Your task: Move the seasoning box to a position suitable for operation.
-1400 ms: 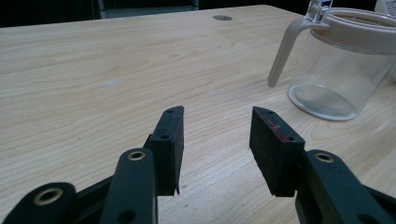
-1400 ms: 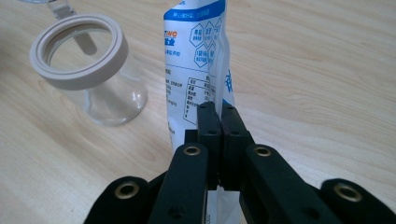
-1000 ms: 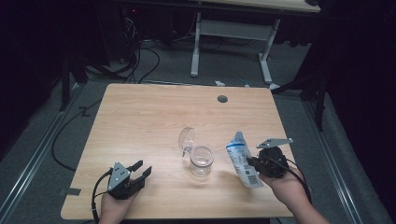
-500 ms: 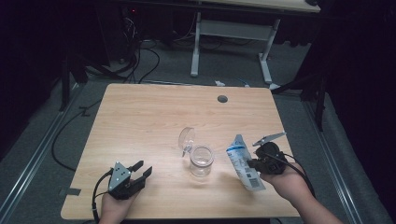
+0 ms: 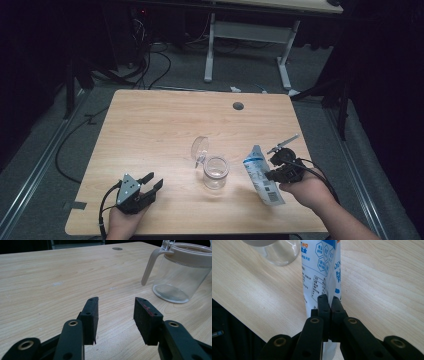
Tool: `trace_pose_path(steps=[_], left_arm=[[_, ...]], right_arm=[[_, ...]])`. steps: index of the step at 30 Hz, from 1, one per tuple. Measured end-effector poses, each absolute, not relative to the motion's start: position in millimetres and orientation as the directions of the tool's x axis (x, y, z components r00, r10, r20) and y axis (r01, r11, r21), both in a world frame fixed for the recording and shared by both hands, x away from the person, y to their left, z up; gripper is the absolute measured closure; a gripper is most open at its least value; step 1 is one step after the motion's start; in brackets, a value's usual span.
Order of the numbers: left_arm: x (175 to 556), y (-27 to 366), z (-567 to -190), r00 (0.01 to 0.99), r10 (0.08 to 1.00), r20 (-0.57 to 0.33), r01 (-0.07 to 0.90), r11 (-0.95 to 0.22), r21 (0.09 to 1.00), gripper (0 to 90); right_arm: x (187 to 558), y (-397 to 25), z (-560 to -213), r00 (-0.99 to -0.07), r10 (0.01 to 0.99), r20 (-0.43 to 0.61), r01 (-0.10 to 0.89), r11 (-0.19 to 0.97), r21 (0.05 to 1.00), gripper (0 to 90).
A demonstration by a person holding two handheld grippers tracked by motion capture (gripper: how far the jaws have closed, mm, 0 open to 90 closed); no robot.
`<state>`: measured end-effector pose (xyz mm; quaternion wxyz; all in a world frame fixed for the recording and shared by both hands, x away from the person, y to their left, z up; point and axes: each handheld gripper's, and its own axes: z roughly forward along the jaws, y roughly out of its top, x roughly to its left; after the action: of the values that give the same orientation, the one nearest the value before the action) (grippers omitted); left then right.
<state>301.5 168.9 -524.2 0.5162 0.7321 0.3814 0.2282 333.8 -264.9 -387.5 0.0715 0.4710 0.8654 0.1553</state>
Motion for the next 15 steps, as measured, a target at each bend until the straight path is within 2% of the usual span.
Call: trace_pose_path(steps=[10, 15], left_arm=[[299, 163, -524, 0.626, 0.778, -0.048, 0.312, -0.194, 0.930, 55.3], [291, 149, -524, 0.653, 0.756, -0.047, 0.302, -0.202, 0.932, 55.0]], right_arm=[[330, -261, -385, -0.562, 0.827, 0.010, 0.791, 0.534, 0.299, 89.6], [329, -261, -384, -0.541, 0.841, 0.016, 0.808, 0.514, 0.286, 89.7]])
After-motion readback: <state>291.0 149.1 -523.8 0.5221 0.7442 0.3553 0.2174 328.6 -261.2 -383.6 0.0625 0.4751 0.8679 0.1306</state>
